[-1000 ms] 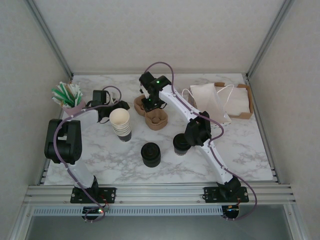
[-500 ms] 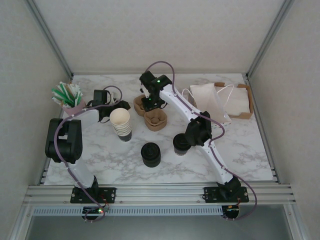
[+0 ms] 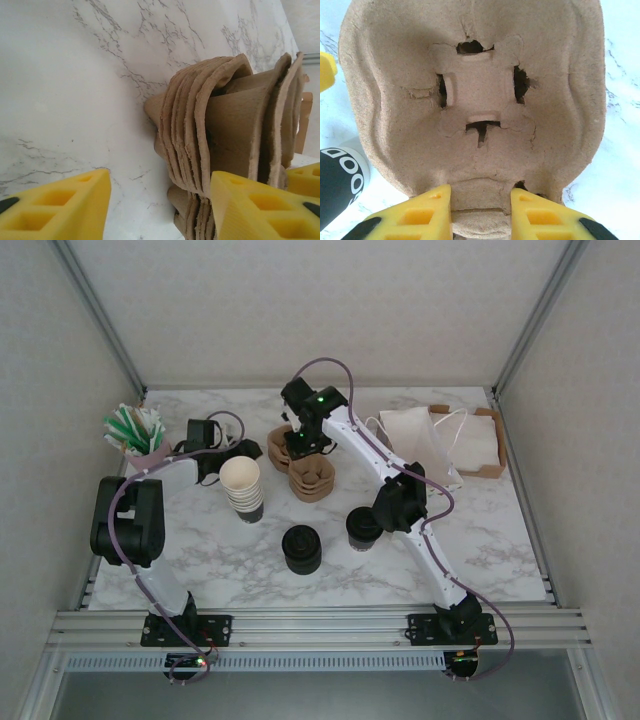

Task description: Pack the takeout coffee

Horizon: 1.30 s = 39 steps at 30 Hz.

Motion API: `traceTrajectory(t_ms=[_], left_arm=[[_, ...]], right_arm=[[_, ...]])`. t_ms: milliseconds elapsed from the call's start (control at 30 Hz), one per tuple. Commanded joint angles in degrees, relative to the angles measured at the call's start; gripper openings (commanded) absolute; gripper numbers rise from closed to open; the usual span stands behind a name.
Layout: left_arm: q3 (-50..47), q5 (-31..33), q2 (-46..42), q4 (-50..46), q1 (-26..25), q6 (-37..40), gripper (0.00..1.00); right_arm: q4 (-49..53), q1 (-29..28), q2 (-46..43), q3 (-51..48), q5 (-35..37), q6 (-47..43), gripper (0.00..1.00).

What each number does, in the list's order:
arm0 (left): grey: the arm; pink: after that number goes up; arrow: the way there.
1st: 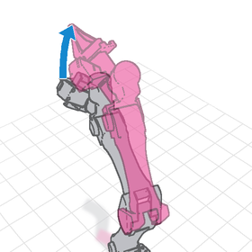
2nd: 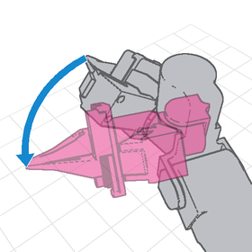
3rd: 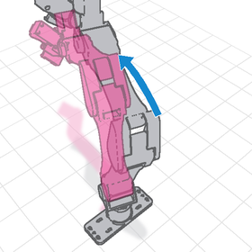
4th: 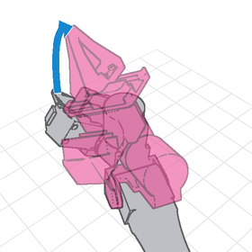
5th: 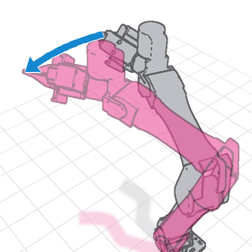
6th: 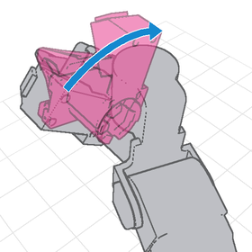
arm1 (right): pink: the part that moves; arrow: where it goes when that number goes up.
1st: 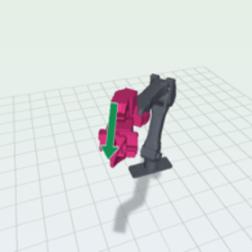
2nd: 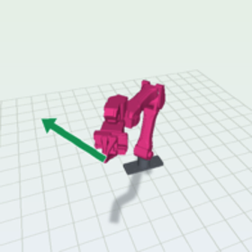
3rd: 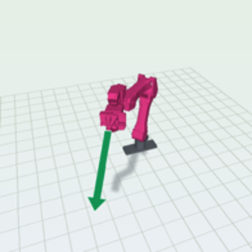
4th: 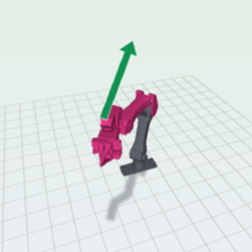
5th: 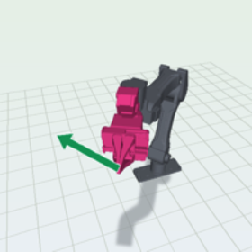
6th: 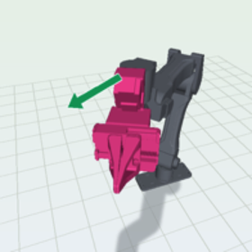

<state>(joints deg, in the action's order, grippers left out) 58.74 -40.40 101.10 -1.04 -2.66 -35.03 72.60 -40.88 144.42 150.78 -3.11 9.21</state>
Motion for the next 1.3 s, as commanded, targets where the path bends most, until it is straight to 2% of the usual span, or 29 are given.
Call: traceTrajectory(t_ms=[0,167,433,1267], left_arm=[[1.8,-1.9,-1.0,1.6,-0.7,-0.1,0.59],[2.1,-4.1,0.3,3.3,-0.8,-0.2,0.63],[2.1,-7.4,2.3,5.7,-0.7,-1.1,0.62],[1.5,-8.6,5.4,8.3,-1.0,-2.2,0.65]], right_arm=[[-0.4,0.5,-1.9,-1.0,-1.0,0.8,0.28],[-0.7,0.6,-0.8,-1.0,-1.9,1.1,0.28],[-1.2,0.8,-0.7,-0.9,-3.5,1.5,0.28],[-1.1,1.0,-1.1,-1.0,-5.5,1.6,0.27]])
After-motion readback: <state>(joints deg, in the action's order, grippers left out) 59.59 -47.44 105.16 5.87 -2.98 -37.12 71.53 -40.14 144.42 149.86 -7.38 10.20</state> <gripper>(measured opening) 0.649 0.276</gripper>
